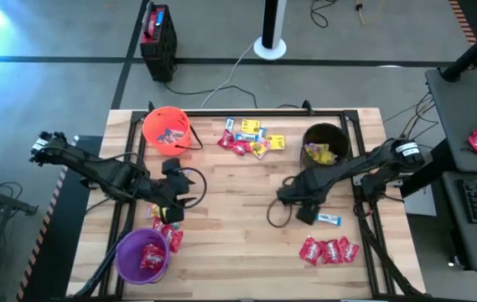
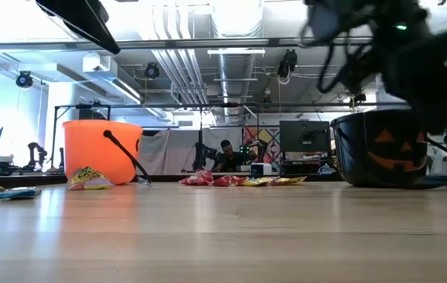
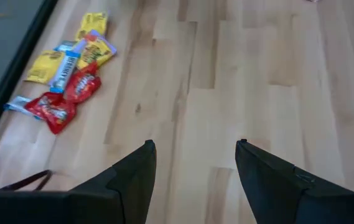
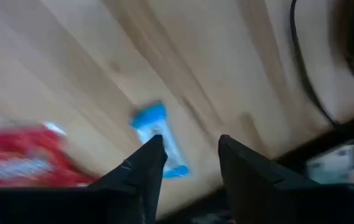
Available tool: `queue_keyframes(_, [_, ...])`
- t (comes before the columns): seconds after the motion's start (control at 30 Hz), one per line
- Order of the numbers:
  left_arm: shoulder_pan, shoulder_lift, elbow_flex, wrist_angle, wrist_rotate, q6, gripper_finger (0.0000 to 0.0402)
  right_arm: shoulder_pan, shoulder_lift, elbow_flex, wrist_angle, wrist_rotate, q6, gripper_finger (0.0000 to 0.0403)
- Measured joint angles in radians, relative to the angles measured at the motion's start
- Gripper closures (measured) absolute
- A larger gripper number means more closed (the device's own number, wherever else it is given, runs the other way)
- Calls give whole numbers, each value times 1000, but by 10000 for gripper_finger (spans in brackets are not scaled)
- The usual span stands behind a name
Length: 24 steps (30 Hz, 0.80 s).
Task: Sort candy by brand, put in halloween buckets
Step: Put the white chocolate bar into the orange bucket
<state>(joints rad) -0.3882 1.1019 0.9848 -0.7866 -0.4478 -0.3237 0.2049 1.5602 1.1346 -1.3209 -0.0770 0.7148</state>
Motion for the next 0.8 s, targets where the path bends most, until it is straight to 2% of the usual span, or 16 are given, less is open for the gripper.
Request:
queue_keyframes(0.07, [0, -8, 0, 1, -21, 1, 199, 39, -1, -46, 32, -13, -39, 238])
queue_keyframes(0.23, [0, -20, 0, 3, -42, 10, 199, 129, -2, -158, 89, -145, -67, 203])
queue_keyframes(0.37, [0, -22, 0, 17, -71, 57, 199, 173, -2, -211, 144, -158, -25, 195])
queue_keyframes(0.8, [0, -24, 0, 54, -96, 114, 199, 170, -4, -326, 365, -133, 64, 199])
